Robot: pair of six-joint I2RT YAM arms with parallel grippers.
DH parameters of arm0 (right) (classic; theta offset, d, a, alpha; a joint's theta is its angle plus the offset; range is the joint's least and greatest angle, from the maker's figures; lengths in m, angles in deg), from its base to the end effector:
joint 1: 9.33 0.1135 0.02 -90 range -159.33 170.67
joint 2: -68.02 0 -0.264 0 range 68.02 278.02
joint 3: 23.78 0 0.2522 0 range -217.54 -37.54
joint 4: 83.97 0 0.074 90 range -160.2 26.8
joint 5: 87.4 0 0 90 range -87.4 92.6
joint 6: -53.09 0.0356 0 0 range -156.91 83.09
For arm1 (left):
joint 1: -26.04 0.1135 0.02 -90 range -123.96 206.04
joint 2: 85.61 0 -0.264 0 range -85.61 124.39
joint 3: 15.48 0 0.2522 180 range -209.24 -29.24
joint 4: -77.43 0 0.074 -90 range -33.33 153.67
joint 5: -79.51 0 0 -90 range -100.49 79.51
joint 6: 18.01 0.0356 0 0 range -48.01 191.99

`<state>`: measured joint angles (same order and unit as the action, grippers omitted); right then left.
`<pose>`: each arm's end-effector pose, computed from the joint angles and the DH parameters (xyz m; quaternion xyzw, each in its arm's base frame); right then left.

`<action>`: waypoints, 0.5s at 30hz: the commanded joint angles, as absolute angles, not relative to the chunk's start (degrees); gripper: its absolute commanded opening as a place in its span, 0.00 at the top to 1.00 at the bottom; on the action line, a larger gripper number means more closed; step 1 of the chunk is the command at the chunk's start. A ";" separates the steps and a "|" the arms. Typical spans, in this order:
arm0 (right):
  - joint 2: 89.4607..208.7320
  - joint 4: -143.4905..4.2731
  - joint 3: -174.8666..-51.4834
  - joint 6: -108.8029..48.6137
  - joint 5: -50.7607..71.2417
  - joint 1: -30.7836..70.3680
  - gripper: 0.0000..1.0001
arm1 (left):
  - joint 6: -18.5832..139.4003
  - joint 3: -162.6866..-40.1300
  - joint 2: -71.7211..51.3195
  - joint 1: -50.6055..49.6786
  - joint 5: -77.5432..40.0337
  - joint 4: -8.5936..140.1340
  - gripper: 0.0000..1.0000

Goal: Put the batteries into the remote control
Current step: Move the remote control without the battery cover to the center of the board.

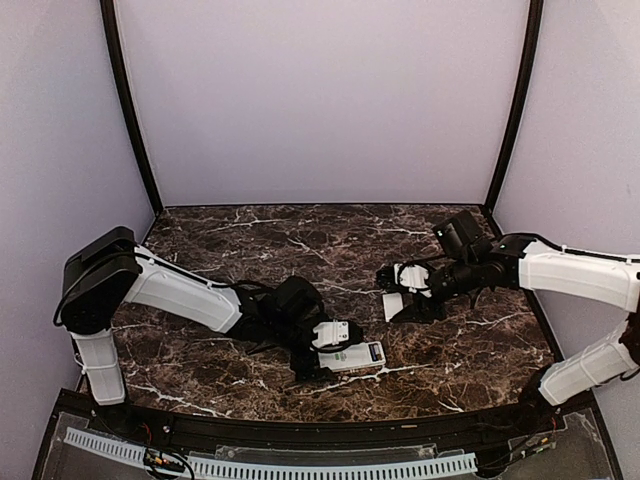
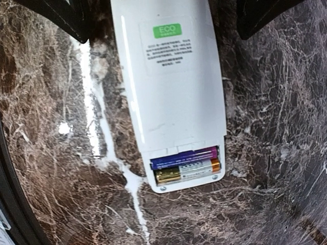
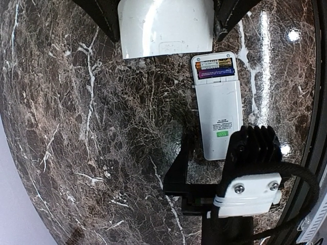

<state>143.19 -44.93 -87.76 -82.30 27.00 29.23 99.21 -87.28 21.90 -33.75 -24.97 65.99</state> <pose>0.2003 0.1785 0.2380 -0.6682 0.6352 0.1786 0.3437 0.1825 -0.3311 0.1385 0.6691 0.6381 -0.2142 0.3149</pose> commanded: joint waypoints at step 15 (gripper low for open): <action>139.95 -46.91 -84.50 -84.41 29.11 28.99 0.94 | 97.05 -87.24 24.45 -33.56 -21.39 55.30 0.48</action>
<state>140.70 -45.39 -85.66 -83.56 27.05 29.23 96.87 -90.38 25.00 -33.64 -25.80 65.05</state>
